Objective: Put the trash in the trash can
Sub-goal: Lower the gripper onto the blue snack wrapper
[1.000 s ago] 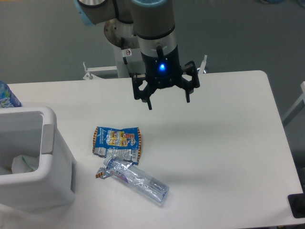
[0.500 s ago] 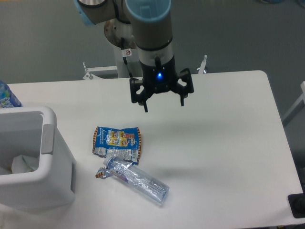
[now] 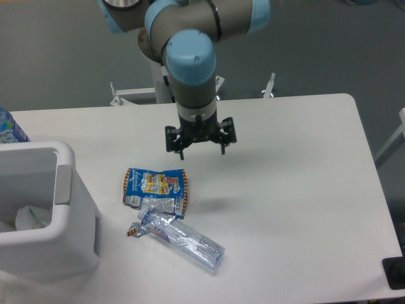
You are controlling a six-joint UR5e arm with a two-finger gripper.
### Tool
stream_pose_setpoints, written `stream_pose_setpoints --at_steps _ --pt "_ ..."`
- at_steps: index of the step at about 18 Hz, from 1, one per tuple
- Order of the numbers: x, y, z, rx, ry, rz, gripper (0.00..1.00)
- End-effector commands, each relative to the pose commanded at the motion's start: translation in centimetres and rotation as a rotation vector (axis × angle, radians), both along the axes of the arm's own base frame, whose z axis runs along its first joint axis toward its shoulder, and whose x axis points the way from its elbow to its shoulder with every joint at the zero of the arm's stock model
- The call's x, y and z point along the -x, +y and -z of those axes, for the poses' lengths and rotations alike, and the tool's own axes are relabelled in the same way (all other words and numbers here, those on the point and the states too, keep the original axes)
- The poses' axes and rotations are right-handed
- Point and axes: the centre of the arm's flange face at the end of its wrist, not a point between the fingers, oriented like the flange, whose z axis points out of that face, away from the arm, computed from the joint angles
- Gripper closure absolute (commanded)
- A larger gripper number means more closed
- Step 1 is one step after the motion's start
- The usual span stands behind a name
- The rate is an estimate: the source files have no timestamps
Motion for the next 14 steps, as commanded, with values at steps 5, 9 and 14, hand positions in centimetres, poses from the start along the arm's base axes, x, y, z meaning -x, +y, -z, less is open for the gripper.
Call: stream_pose_setpoints --at_steps 5,9,14 --pt "-1.0 1.2 4.2 0.062 -0.048 -0.017 0.0" --pt "-1.2 1.2 6.5 0.093 -0.074 -0.072 0.0" --pt "-1.3 1.5 8.5 0.096 -0.073 -0.118 0.0"
